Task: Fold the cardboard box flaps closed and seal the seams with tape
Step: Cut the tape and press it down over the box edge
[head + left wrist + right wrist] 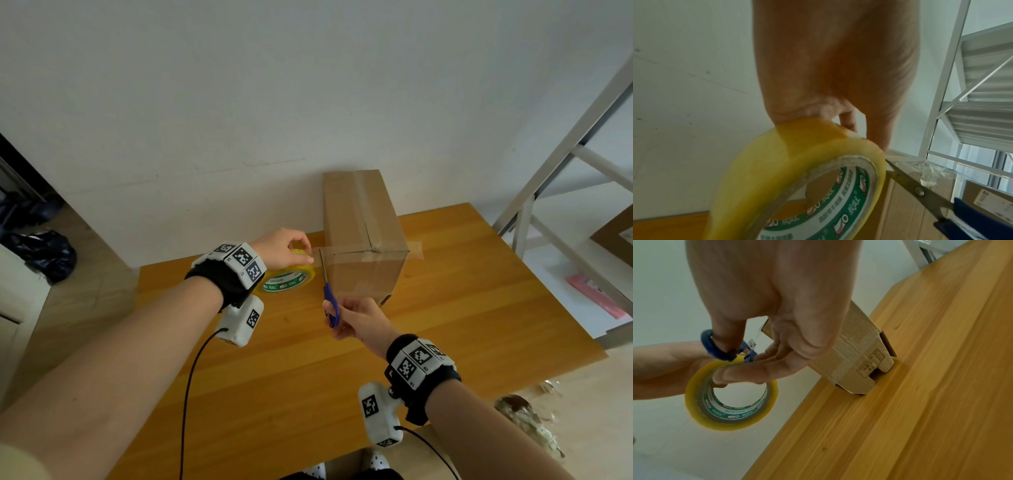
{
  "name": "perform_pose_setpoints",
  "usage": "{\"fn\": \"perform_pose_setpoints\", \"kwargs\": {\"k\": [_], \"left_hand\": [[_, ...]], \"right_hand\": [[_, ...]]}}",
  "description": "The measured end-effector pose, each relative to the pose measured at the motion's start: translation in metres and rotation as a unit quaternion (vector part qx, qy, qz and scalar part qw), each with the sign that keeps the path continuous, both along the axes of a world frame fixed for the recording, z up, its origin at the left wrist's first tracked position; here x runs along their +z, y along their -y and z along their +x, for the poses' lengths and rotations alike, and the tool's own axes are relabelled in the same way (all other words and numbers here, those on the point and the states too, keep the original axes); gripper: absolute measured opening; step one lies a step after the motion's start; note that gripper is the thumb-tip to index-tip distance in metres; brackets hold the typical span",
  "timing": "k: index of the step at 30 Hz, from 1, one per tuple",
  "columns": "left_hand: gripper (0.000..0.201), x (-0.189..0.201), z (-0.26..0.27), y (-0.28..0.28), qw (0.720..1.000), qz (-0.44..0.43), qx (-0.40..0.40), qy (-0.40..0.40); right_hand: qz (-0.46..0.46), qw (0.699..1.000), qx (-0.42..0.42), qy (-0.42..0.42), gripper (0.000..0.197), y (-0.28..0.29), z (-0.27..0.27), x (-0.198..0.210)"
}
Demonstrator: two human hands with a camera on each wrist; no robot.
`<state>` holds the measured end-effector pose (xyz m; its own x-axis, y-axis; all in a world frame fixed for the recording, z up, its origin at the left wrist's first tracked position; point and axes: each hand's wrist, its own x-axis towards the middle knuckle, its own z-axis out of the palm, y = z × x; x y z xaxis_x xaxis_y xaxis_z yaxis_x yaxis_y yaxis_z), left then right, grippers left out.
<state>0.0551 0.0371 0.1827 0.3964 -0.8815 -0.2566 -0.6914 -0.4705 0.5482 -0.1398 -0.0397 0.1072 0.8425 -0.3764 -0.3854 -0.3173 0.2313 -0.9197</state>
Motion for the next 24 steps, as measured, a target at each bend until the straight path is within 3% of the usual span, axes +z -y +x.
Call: {"fn": "perform_pose_setpoints", "kwargs": {"k": [9,24], "left_hand": [[0.024,-0.004,-0.001,0.004,1.000,-0.012,0.002,0.003],[0.027,-0.007,-0.006,0.006,0.999,-0.003,-0.001,0.048]], "right_hand": [[0.068,0.997,-0.028,0.011,0.037,0.001,0.001,0.007],[-0.022,0.999,-0.024,0.010,0.024,0.005,-0.015,0.011]]}}
